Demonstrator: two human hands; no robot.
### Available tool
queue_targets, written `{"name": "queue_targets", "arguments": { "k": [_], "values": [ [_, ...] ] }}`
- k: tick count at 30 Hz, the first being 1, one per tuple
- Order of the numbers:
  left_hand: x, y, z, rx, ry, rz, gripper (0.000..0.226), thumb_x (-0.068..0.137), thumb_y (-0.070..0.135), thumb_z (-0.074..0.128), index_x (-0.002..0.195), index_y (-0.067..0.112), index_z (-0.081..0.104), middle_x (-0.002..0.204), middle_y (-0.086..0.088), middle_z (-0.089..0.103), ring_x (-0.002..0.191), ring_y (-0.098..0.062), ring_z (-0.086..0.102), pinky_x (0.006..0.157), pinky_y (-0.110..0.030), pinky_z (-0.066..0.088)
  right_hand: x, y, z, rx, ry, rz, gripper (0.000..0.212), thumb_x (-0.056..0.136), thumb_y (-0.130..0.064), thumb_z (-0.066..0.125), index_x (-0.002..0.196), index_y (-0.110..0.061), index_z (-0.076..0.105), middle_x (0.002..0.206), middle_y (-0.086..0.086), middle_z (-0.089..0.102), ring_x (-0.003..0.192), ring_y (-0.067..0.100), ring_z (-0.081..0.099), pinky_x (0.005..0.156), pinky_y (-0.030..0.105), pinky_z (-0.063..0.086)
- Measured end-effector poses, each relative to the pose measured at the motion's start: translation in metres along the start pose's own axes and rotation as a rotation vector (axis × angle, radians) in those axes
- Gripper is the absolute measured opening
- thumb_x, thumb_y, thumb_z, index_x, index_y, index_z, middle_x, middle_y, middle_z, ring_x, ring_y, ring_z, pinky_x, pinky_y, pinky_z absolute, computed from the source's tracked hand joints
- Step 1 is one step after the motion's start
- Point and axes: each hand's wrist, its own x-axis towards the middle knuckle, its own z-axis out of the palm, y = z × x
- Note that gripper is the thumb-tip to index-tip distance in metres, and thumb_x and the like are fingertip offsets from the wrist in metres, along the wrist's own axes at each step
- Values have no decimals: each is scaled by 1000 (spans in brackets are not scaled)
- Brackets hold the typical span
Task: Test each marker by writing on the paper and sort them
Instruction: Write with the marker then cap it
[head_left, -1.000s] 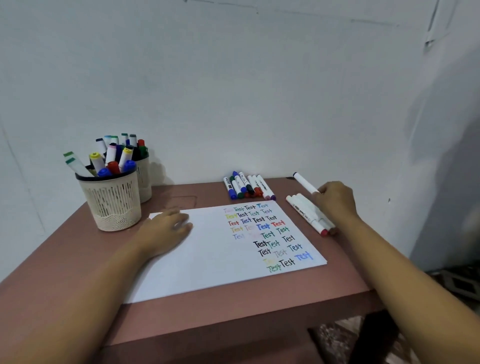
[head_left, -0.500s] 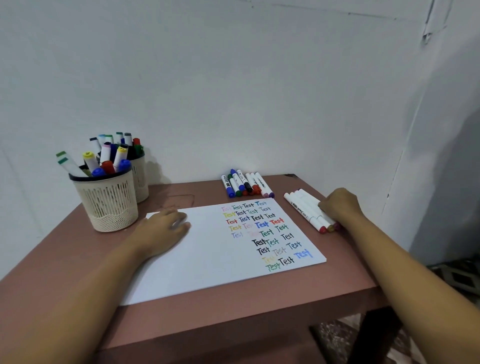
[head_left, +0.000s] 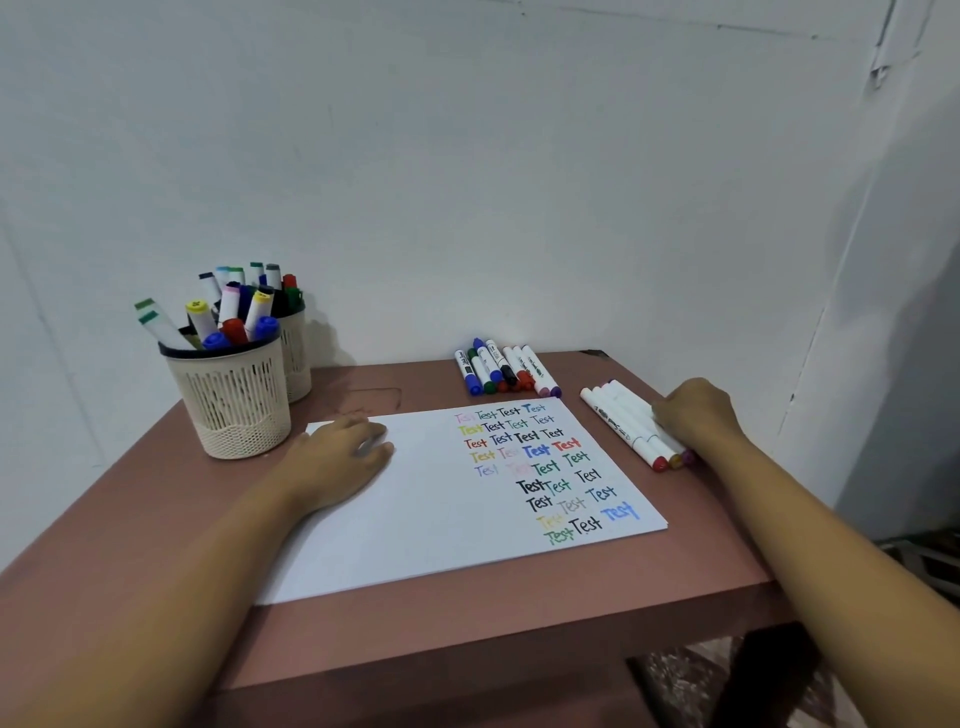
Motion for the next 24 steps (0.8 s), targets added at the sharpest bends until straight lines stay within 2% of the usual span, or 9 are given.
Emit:
{"name": "queue_targets", "arguments": {
  "k": [4,5,7,8,10,15,19,22,24],
  "values": [
    [0,-1,0,-8,2,1,45,96,46,39,136,27,45,151,4,32,140,-13,27,114,-41,23,-2,-6,0,13,30,-15,27,86,-8,48,60,-9,40,58,6,42,55,22,38,48,27,27],
    [0,0,-1,-6,-1,2,45,96,46,39,137,27,45,151,4,32,140,-13,27,114,-41,23,-3,-9,0,10,44,-32,25,89,-12,49,64,-7,49,64,8,50,60,23,45,52,28,33],
    [-1,1,-2,-3,-11,3,45,97,45,38,137,27,45,151,4,32,140,-12,27,114,-40,23,-7,-21,-1,-5,74,-84,25,93,-20,49,87,-2,66,88,12,64,82,29,58,68,32,47],
    [-1,2,-2,-2,-15,2,45,97,45,38,137,27,45,151,5,31,140,-12,27,114,-40,22,-10,-28,0,-3,92,-120,27,95,-21,49,96,-1,67,97,13,66,91,30,60,76,35,49],
    [-2,3,-4,-5,-26,-5,45,97,46,38,138,27,44,152,5,30,140,-12,27,114,-39,22,-15,-48,4,11,100,-191,28,94,-20,48,101,-1,68,104,13,67,96,31,61,82,37,50],
    [-4,7,-8,-15,-32,-2,43,97,44,40,135,26,47,150,5,33,137,-13,32,113,-40,24,-25,-100,28,17,32,-347,24,92,-15,51,101,-2,70,100,13,70,92,28,64,77,35,52],
    [-7,11,-11,-4,-28,-6,39,97,43,40,129,25,51,146,6,37,134,-13,34,112,-39,26,-23,-132,56,-65,-29,-419,25,94,-24,56,109,-6,65,108,10,66,98,26,61,74,30,46],
    [-9,15,-13,22,-27,-7,39,97,42,39,125,19,54,142,4,41,131,-15,38,110,-37,28,-16,-142,79,-183,-21,-488,16,93,-22,53,97,-9,61,108,11,62,89,24,56,64,28,40],
    [-11,17,-14,40,-23,-6,39,97,40,38,122,15,55,139,2,43,128,-16,40,108,-38,30,-13,-145,89,-303,24,-544,16,95,-19,49,101,-9,59,111,11,58,96,26,54,68,27,35]
  ]
}}
